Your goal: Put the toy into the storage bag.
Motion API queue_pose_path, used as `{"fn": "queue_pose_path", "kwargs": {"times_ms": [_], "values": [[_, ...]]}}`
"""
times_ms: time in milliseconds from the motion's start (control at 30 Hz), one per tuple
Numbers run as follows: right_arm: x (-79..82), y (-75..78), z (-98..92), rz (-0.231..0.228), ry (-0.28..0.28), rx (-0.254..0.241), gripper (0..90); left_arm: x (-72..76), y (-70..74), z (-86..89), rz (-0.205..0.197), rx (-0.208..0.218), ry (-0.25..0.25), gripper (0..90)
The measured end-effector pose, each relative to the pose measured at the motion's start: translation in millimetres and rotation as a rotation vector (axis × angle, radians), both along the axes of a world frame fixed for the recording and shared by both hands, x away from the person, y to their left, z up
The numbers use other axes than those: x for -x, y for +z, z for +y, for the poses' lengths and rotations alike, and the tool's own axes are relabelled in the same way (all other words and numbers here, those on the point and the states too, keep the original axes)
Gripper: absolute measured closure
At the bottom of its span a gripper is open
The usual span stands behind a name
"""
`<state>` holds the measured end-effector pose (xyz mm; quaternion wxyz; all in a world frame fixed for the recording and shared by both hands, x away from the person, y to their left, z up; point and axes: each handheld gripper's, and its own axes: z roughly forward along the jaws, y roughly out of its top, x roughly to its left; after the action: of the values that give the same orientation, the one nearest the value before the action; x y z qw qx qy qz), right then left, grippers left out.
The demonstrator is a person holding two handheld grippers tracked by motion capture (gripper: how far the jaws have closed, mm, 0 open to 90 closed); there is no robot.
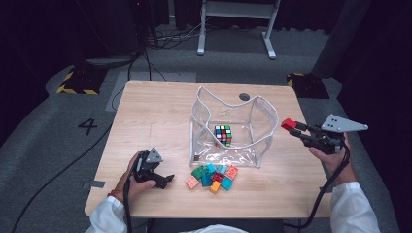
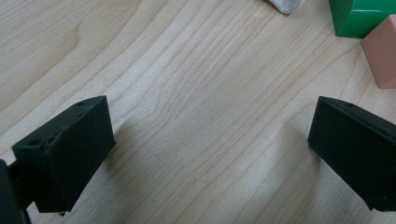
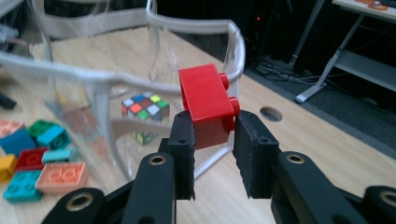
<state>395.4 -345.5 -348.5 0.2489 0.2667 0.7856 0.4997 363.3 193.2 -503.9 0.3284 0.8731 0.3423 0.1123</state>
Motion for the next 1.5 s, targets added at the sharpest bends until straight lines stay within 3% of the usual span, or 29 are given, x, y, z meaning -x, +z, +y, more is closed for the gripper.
{"fn": "queue_pose_path", "kwargs": {"times_ms": [233,567,667,1067,1500], "values": [[-13.8,25.7,6.2,-0.014,0.003,-0.011,69.6,0.0,-0.1,-0.1,-0.002,0.001,0.002,0.4],[-34.1,48.8,31.1,-0.008,0.055,0.023,69.6,0.1,-0.1,-0.1,-0.001,0.001,0.002,0.4],[-40.7,50.6,40.0,-0.022,0.111,0.032,69.6,-0.1,0.1,0.0,-0.001,-0.001,-0.001,0.4],[-64.7,45.1,75.5,0.014,0.209,0.083,69.5,0.1,-0.1,-0.1,0.000,0.002,0.002,0.4],[-82.3,29.2,125.7,0.079,0.246,0.301,69.5,0.0,-0.1,-0.1,-0.001,0.001,0.002,0.4]]}}
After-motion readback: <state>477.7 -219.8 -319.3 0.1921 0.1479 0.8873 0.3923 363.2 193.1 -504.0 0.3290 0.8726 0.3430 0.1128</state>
